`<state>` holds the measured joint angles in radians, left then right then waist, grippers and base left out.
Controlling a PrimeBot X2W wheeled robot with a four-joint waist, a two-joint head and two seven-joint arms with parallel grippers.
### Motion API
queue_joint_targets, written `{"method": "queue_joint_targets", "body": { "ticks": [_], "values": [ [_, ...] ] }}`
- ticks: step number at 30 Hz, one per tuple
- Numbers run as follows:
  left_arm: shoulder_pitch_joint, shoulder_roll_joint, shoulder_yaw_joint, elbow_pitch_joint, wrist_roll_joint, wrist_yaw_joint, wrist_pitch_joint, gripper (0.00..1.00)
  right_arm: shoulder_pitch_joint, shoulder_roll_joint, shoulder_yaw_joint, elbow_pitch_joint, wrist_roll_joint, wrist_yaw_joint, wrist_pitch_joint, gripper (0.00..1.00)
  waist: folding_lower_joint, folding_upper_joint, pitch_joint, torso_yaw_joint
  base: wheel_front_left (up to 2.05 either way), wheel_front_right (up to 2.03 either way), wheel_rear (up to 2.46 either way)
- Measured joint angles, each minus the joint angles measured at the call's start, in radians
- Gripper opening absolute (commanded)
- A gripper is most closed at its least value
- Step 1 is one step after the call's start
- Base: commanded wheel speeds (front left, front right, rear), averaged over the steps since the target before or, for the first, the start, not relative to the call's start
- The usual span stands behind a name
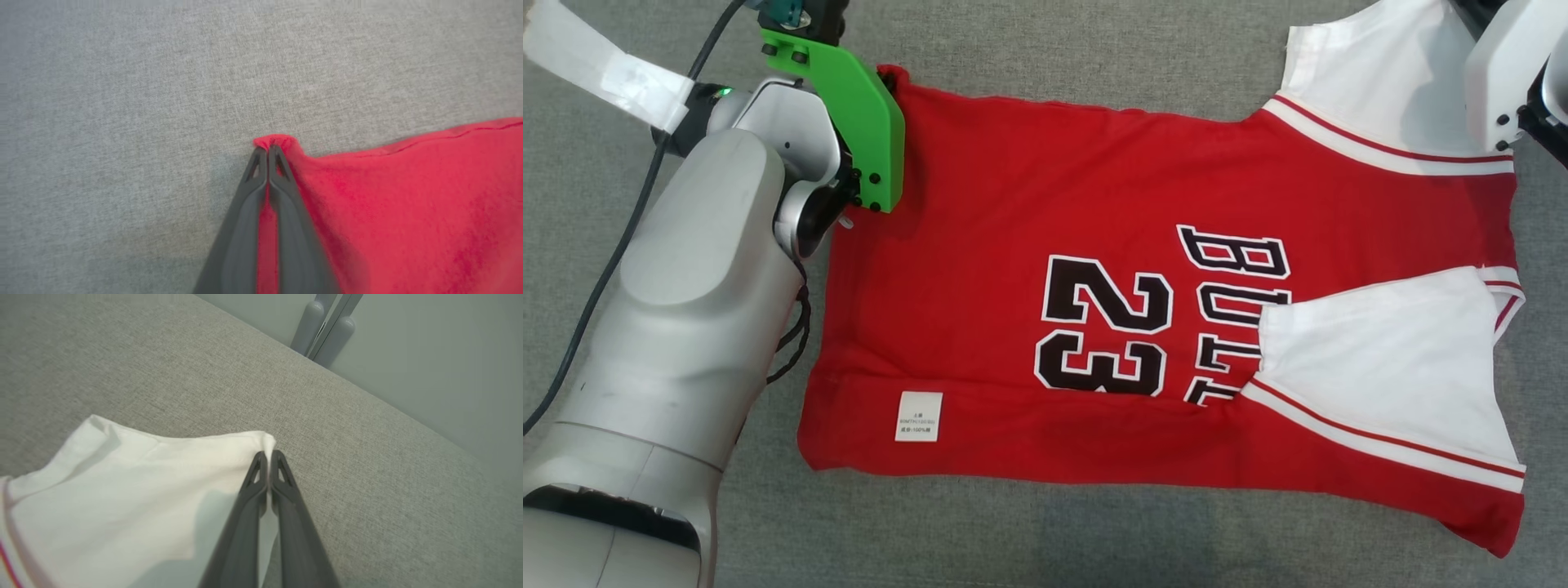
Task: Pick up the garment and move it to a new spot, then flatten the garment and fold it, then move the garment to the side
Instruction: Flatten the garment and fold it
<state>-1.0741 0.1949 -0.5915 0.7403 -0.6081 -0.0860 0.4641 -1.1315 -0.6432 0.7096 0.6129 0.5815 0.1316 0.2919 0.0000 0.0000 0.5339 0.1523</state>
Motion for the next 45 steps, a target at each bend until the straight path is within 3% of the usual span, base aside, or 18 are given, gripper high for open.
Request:
{"method": "queue_joint_targets", "body": {
  "ticks": [10,14,20,31,35,45],
  "values": [
    [0.030,-0.010,0.032,-0.012,-0.006,0.034,-0.146,0.00,0.067,-0.029,-0.001,-0.042,0.004,0.000,-0.111,0.00,0.0001,0.0000,-0.049,0.005,0.00,0.00,0.00],
    [0.123,0.012,0.035,-0.061,-0.006,0.053,-0.205,0.00,0.143,-0.093,-0.015,-0.135,-0.021,0.000,-0.193,0.00,0.0001,0.0000,-0.087,0.012,0.00,0.00,0.00],
    [0.276,0.060,0.005,-0.154,0.022,0.087,-0.251,0.00,0.325,-0.134,-0.099,-0.285,-0.064,0.000,-0.240,0.00,0.0001,0.0000,-0.146,0.016,0.00,0.00,0.00],
    [0.463,0.210,-0.085,-0.347,0.128,0.122,-0.260,0.00,0.743,-0.183,-0.236,-0.653,-0.128,0.000,-0.126,0.00,0.0000,0.0000,-0.259,-0.008,0.00,0.00,0.00],
    [0.487,0.229,-0.092,-0.396,0.153,0.141,-0.290,0.00,0.853,-0.201,-0.267,-0.758,-0.115,0.000,-0.064,0.00,0.0000,0.0000,-0.280,-0.026,0.00,0.00,0.00],
    [0.541,0.240,-0.124,-0.408,0.194,0.167,-0.360,0.00,0.989,-0.255,-0.328,-0.888,-0.082,0.000,0.100,0.00,0.0000,0.0001,-0.311,-0.060,0.00,0.00,0.00]
  ]
}}
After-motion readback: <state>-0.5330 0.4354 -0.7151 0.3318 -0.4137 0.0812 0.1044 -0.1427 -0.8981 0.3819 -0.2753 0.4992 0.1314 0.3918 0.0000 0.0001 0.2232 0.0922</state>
